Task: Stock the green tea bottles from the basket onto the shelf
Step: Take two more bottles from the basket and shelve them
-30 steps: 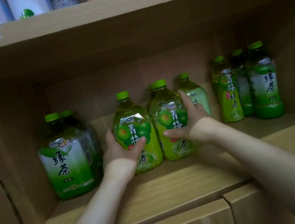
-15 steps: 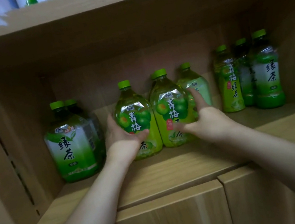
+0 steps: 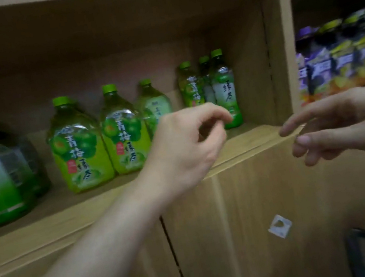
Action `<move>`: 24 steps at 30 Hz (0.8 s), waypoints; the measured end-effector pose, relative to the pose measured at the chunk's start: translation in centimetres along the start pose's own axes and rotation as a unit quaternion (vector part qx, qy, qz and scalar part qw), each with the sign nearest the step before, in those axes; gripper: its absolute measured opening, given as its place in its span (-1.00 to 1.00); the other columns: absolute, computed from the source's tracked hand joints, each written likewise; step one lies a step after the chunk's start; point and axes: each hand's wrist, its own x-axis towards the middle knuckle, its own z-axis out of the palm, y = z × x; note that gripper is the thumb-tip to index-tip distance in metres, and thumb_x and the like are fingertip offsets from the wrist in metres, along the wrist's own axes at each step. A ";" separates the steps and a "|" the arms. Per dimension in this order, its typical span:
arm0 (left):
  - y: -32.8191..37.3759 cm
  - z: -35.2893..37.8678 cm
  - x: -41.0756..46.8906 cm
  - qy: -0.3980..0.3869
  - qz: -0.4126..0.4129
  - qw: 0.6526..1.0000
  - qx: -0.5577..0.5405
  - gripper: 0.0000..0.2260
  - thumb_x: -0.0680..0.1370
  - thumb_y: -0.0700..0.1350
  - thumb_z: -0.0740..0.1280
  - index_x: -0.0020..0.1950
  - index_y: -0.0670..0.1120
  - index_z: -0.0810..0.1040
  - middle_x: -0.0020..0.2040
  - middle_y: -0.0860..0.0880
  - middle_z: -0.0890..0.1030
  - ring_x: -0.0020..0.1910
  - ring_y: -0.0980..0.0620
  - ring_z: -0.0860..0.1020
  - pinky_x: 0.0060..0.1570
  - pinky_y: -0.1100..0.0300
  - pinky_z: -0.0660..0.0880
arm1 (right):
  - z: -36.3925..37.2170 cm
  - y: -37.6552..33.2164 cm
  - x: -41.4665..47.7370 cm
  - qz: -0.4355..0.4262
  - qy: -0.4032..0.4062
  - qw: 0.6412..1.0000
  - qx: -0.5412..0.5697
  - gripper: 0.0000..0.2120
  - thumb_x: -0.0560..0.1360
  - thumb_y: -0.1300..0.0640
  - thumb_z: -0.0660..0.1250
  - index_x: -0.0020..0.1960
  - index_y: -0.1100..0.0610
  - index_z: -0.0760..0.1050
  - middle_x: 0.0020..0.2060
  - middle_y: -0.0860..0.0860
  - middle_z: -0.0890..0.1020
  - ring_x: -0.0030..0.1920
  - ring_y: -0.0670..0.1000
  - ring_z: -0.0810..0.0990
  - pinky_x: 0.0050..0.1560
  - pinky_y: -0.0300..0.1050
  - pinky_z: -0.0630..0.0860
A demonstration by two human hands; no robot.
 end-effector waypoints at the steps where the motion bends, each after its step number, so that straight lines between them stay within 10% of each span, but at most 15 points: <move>1: 1.7 2.0 -0.5 -0.029 0.005 0.999 -0.030 -0.86 0.47 -0.21 0.33 -0.10 -0.06 0.68 -0.25 0.13 0.63 -0.27 0.24 0.57 -0.22 0.30 0.51 | -1.0 1.0 -1.5 0.012 0.000 1.000 0.008 -0.38 0.01 -0.48 0.46 0.00 -0.24 0.61 -0.16 0.04 0.73 -0.20 0.00 0.72 -0.26 -0.24 0.60; 18: 18.4 30.9 -9.2 -0.379 -0.054 0.908 -0.172 -0.86 0.47 -0.17 0.36 -0.08 0.03 0.68 -0.19 0.14 0.66 -0.21 0.23 0.54 -0.17 0.51 0.34 | -6.0 26.4 -25.8 0.379 0.076 0.920 -0.066 -0.81 0.50 0.12 0.40 0.09 0.12 0.59 -0.09 0.17 0.70 -0.22 -0.02 0.65 -0.05 -0.07 0.56; 21: 21.5 35.4 -9.5 -0.447 -0.037 0.882 -0.147 -0.86 0.48 -0.06 0.32 -0.07 0.04 0.68 -0.09 0.09 0.69 -0.04 0.09 0.61 0.00 0.29 0.46 | -6.1 30.7 -28.2 0.456 0.087 0.882 -0.080 -0.66 0.48 0.13 0.42 0.23 0.15 0.53 0.08 0.15 0.66 0.02 0.11 0.65 0.10 -0.05 0.56; 24: 24.5 41.1 -9.3 -0.490 -0.040 0.862 -0.124 -0.84 0.47 -0.02 0.31 -0.05 0.01 0.66 -0.04 0.01 0.69 0.06 -0.05 0.60 0.03 0.09 0.51 | -6.4 33.0 -29.7 0.491 0.165 0.854 -0.045 -0.64 0.49 0.20 0.39 0.27 0.18 0.47 -0.04 0.11 0.62 -0.26 0.02 0.59 -0.26 -0.18 0.59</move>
